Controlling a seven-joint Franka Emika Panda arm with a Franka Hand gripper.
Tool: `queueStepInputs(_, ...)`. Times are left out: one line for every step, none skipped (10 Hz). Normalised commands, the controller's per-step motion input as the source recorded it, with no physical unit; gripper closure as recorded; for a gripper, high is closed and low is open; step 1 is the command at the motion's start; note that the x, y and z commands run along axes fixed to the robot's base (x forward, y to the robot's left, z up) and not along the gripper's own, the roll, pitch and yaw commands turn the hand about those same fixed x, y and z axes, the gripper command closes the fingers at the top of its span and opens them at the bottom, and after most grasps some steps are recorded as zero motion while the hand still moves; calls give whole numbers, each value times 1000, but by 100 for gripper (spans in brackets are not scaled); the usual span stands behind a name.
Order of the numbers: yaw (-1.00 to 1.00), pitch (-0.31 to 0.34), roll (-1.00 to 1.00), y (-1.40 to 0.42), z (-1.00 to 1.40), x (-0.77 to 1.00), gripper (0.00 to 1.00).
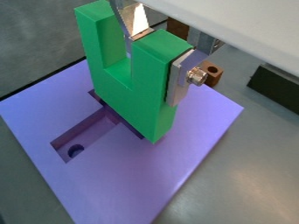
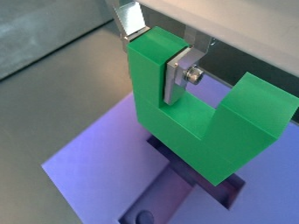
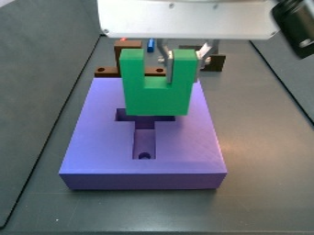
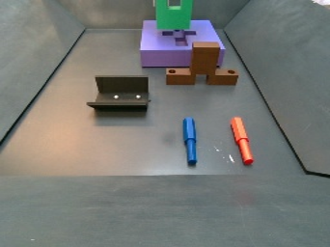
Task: Pick up the green object. Move up. Move to above the board. Insert the green object.
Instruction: Insert the green object.
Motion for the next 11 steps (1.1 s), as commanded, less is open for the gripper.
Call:
queueStepInputs(0, -104, -74, 26, -100, -249, 100)
queueStepInputs(0, -139, -106, 0, -111, -209, 100)
queueStepInputs(0, -199, -176, 0, -114, -131, 100)
queueStepInputs(3, -190, -166, 0, -157, -6, 100)
queueStepInputs(0, -169, -126, 0, -166, -6, 100)
queueStepInputs(0, -137, -40, 20, -134, -91, 100)
queueStepInputs(0, -89, 0, 103, -17, -189, 100)
queueStepInputs(0, -61, 21, 126, 0, -297, 100)
queueStepInputs(14, -59, 64, 86, 0, -311, 100)
queueStepInputs(26, -31, 87, 0, 0, -194, 100)
queueStepInputs(63, -41, 109, -29, -117, -29, 100)
